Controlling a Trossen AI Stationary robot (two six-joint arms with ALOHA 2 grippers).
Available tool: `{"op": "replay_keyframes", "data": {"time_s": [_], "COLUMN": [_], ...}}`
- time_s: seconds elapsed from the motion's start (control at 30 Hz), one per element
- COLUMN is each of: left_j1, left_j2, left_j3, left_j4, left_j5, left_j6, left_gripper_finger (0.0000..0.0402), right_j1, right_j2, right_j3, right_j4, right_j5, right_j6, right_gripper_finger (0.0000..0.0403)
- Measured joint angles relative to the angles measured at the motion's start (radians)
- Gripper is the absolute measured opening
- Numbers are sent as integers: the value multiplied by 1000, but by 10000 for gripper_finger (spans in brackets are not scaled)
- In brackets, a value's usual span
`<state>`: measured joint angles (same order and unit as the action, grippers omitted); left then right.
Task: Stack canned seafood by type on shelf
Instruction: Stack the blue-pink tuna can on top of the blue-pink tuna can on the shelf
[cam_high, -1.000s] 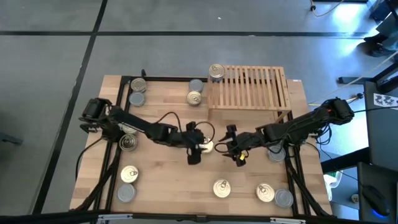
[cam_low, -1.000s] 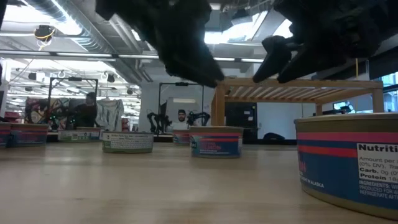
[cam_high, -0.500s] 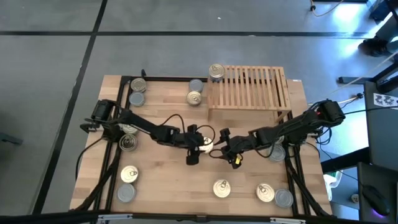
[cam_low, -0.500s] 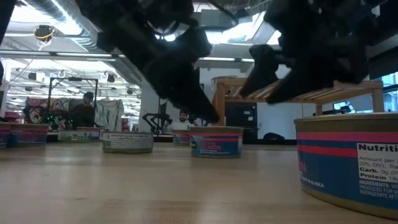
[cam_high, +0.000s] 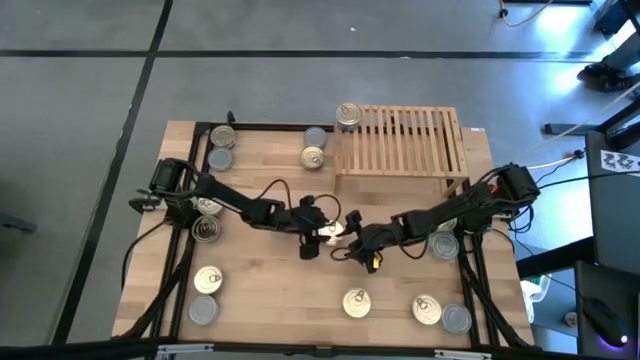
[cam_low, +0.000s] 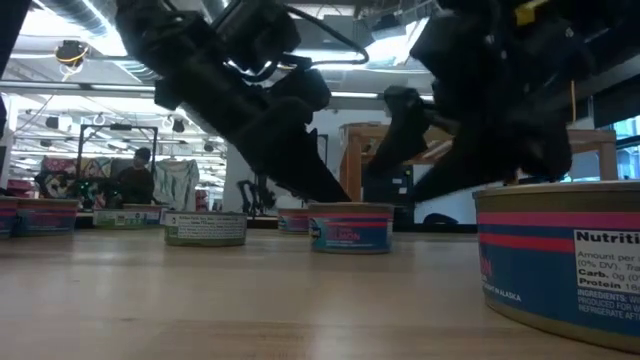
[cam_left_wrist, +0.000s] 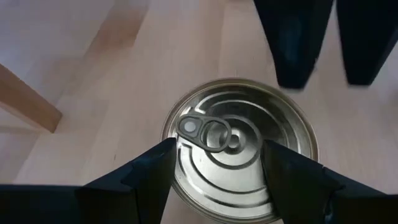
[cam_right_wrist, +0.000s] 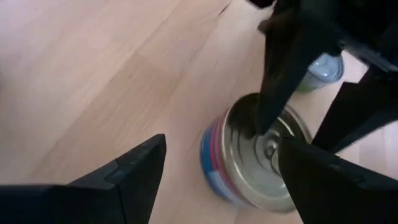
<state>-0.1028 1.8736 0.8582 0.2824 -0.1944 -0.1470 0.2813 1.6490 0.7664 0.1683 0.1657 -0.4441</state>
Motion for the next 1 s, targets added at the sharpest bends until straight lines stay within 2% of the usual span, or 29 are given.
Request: {"op": "replay_keyframes", "data": {"time_s": [0.27, 0.53, 0.83, 1.0], "left_j1": [9, 40, 45, 45], "left_j2": [3, 4, 7, 8], "left_j3": [-75, -132, -134, -134], "left_j4": [141, 262, 289, 295], "left_j5": [3, 47, 53, 55], "left_j6": [-86, -161, -180, -181], "left_gripper_finger": [239, 239, 239, 239], "right_j1": [0, 0, -8, -15], "right_j2": [72, 104, 109, 164], "right_j3": [-1, -1, -1, 1], "right_j4": [20, 43, 78, 146], "right_j5": [134, 250, 248, 250], "right_j6": [-136, -278, -325, -350], "right_gripper_finger": [298, 298, 298, 298]}}
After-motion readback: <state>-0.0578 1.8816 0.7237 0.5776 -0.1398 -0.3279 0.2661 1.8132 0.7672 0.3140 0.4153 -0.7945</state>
